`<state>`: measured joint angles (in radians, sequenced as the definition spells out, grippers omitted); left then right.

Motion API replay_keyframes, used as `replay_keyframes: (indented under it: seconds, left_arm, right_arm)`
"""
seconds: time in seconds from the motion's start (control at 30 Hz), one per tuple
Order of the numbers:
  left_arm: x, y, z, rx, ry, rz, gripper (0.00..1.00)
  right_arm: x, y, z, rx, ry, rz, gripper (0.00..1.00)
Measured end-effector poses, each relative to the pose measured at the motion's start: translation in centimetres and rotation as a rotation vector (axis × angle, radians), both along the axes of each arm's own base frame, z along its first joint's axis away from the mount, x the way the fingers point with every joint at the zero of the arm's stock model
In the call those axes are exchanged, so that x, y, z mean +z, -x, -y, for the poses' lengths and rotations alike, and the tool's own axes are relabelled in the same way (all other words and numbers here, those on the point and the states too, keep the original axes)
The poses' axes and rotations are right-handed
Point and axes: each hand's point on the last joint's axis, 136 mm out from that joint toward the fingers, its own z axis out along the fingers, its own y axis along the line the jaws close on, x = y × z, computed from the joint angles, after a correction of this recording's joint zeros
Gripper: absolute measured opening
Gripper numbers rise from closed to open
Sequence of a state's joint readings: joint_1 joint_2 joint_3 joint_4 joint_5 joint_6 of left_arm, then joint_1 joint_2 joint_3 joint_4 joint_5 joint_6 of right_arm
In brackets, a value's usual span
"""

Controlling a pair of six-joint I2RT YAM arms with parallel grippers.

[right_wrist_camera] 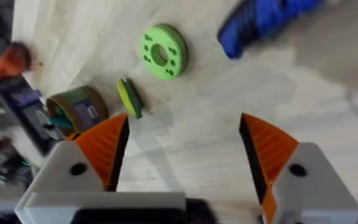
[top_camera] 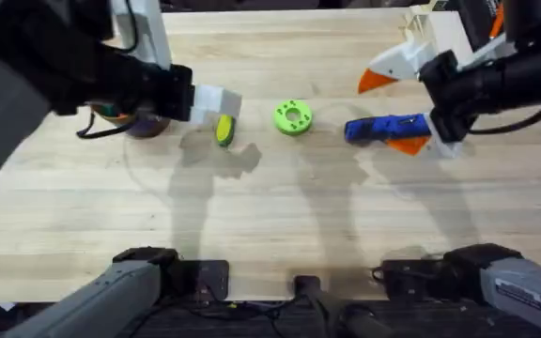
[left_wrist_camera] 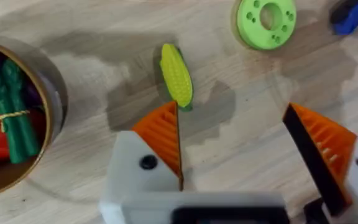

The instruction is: Pick up the gripper from the table and insert it into the empty holder that is missing its gripper. Then pick up a screw, insert it into the mounting hole, and use the screwdriver to tighten it. Finally, clean up the table by picking up the vegetable and placing it into the bucket.

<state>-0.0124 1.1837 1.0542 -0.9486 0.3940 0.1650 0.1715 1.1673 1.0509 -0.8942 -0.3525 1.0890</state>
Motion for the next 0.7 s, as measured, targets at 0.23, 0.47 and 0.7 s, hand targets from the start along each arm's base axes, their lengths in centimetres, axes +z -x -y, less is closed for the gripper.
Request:
replay_keyframes:
  seconds: [0.23, 0.47, 0.7]
  left_arm:
    - [-3.4, -0.7, 0.0, 0.001, -0.004, -0.124, 0.985]
    - [-5.5, -1.1, -0.7, 0.032, -0.047, -0.193, 0.985]
    - [-6.9, -1.3, -0.8, 0.059, -0.171, -0.249, 0.985]
  right_arm:
    - [1.0, -2.0, -0.1, 0.357, 0.176, 0.292, 0.993]
    - [0.9, -2.1, 0.1, 0.712, 0.363, 0.482, 0.993]
    - [0.9, -2.1, 0.3, 0.812, 0.421, 0.532, 0.993]
